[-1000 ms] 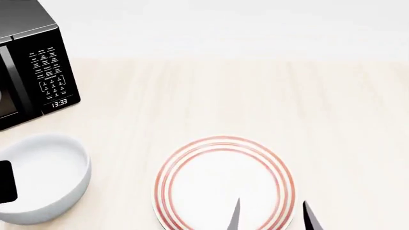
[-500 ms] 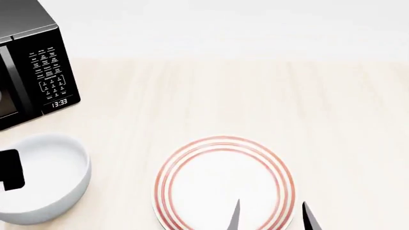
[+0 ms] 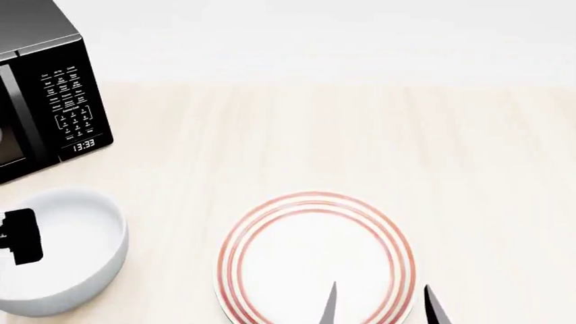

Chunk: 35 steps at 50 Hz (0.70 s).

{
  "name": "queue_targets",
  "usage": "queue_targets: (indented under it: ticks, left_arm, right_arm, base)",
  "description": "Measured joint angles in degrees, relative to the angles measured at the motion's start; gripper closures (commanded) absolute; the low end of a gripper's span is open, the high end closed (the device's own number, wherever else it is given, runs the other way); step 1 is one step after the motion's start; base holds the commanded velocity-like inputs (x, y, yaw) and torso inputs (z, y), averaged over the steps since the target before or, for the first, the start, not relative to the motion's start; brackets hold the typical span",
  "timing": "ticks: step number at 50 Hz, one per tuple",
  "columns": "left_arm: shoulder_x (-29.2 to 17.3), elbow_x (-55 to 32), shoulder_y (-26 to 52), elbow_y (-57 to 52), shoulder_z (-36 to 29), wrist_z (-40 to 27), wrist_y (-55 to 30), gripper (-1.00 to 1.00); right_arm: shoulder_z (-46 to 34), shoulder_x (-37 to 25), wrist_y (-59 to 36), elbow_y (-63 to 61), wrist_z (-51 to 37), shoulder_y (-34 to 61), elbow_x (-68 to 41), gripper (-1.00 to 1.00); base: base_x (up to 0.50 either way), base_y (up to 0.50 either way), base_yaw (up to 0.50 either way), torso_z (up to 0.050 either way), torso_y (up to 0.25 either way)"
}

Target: Pick up the white bowl and put it on the plate.

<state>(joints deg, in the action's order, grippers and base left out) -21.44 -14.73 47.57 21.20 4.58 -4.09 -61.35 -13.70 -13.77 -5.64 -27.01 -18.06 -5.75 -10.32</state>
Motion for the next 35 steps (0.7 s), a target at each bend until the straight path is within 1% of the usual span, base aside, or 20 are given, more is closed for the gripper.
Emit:
queue_targets:
  ticks: [35]
  left_arm:
    - [0.53, 1.63, 0.22, 7.67, -1.90, -0.10, 6.30, -1.00]
  right_arm:
    - [-1.41, -1.32, 0.74, 0.44, -1.39, 0.34, -0.79, -1.00]
  base:
    - [0.00, 0.00, 0.00, 0.000, 0.000]
